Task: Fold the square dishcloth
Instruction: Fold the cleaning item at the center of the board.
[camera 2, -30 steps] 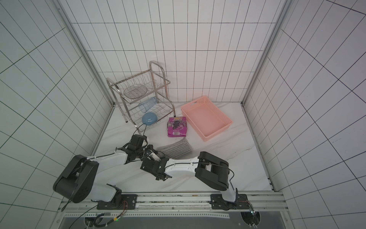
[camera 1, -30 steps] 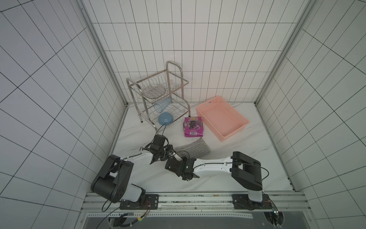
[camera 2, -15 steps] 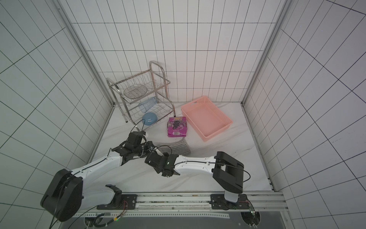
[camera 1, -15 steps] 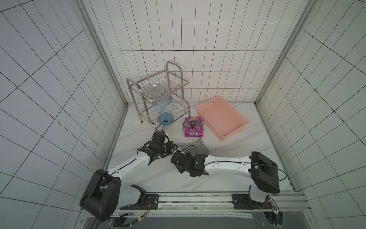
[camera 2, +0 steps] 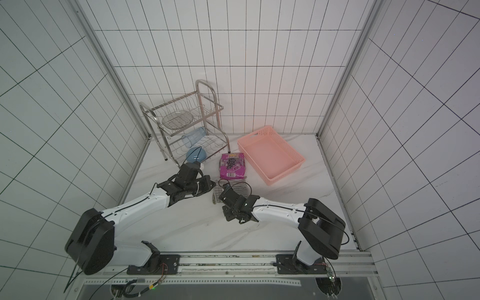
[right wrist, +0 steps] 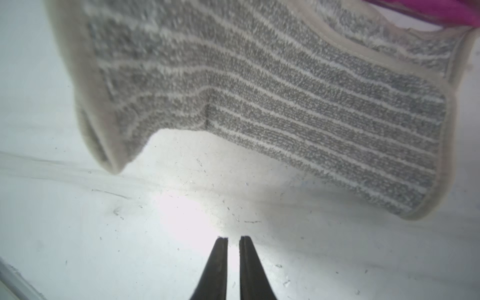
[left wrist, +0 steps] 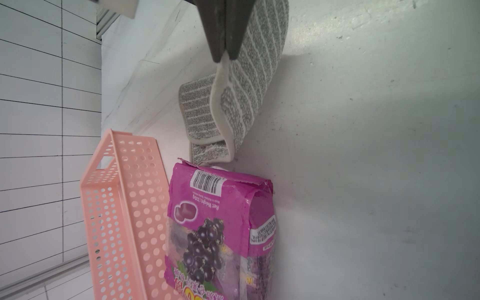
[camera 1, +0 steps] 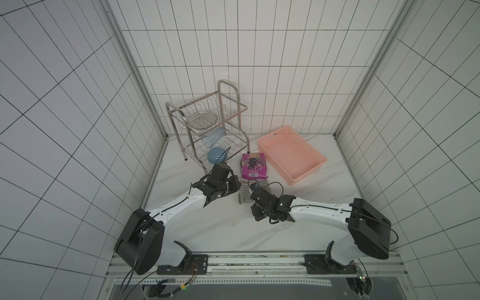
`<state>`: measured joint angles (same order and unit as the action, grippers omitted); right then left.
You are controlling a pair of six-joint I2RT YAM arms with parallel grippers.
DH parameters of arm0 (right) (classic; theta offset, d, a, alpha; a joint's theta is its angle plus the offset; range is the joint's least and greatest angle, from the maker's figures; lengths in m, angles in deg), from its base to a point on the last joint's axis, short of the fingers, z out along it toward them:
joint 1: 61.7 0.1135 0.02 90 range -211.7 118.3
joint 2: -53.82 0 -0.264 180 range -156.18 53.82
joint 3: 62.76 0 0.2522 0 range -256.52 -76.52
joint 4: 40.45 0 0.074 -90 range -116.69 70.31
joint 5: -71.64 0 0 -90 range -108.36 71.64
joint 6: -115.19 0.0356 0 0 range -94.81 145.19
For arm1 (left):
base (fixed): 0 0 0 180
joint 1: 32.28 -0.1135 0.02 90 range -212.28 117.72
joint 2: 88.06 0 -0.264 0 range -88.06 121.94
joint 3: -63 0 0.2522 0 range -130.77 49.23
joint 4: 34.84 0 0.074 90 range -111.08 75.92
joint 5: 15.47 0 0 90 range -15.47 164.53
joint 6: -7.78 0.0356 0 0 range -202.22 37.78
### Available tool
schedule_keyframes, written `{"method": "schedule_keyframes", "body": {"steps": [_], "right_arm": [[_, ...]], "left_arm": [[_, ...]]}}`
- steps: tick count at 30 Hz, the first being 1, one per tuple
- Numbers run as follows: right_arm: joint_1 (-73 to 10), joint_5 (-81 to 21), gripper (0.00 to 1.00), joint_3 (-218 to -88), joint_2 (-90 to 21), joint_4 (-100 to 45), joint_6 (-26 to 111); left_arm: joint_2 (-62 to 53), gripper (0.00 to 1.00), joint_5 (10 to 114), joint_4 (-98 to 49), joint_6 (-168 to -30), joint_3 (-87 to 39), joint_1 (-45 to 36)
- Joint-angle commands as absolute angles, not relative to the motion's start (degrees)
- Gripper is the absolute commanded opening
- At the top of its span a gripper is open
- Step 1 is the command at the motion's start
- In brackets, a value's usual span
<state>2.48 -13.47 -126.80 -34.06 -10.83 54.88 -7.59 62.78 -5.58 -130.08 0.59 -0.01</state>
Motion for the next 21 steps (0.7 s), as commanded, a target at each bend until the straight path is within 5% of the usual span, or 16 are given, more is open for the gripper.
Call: {"method": "schedule_keyframes", "body": {"steps": [1,7,21], "right_arm": [[0.9,-15.8,0.16,-124.9,-30.3,-11.6,56.9],[-3.7,-12.3,0.26,-122.7,-23.3,-6.7,57.9],[-21.6,-24.8,0.26,-127.2,-27.3,-7.8,50.4]], "left_arm": [[-4.4,0.0,65.0,-6.2,-131.0,-3.4,1.3],[1.5,0.0,68.0,-1.5,-132.3,-9.9,3.4],[10.9,0.0,65.9,3.1,-136.6,-21.0,4.0]]}}
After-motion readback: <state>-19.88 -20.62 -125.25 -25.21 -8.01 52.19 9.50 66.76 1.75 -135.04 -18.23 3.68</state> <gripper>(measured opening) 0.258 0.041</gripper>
